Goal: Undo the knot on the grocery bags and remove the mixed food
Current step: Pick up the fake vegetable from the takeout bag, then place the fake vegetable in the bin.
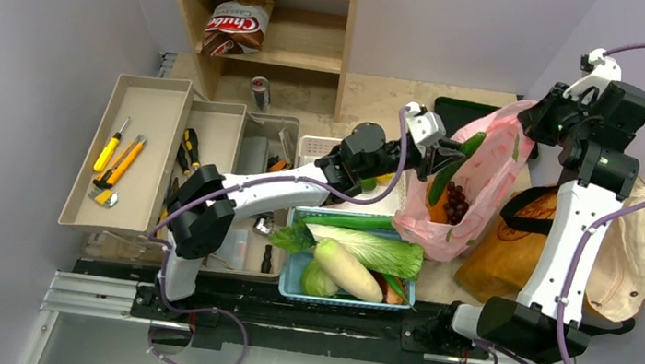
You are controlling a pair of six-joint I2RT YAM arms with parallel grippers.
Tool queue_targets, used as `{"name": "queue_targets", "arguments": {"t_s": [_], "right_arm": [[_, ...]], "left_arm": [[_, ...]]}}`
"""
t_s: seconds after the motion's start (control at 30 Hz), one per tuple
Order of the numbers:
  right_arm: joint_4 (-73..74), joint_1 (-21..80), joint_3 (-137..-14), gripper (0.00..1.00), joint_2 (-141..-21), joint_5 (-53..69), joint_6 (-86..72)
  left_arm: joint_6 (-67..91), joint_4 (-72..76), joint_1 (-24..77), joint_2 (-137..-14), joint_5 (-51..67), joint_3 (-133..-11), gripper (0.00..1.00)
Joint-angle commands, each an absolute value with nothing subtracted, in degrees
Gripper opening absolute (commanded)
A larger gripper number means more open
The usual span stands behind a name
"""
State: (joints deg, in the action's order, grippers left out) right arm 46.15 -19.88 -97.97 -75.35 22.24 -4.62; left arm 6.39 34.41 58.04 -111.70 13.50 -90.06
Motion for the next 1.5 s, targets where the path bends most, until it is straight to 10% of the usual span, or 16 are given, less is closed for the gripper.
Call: {"name": "queue_targets", "arguments": {"t_s": [0.0,0.77,1.47], "right_arm": [[41.81,-19.91,-97.71,0.0,-74.74,22.76,-2.86],[37.05,-19.97,-95.29,0.0,-75.23,24.94,-4.26],[38.36,-19.94,-96.27,0.0,-74.53,26.01,-4.5]], "left_arm": [[9.36,40.86,57.83,-104.91,15.85,-93.69,0.0],[-15.2,-19.07,48.73,-78.35,44.87,-86.58,0.0],[-33.5,-16.62,47.9,-87.5,35.31,-64.51,0.0]]}}
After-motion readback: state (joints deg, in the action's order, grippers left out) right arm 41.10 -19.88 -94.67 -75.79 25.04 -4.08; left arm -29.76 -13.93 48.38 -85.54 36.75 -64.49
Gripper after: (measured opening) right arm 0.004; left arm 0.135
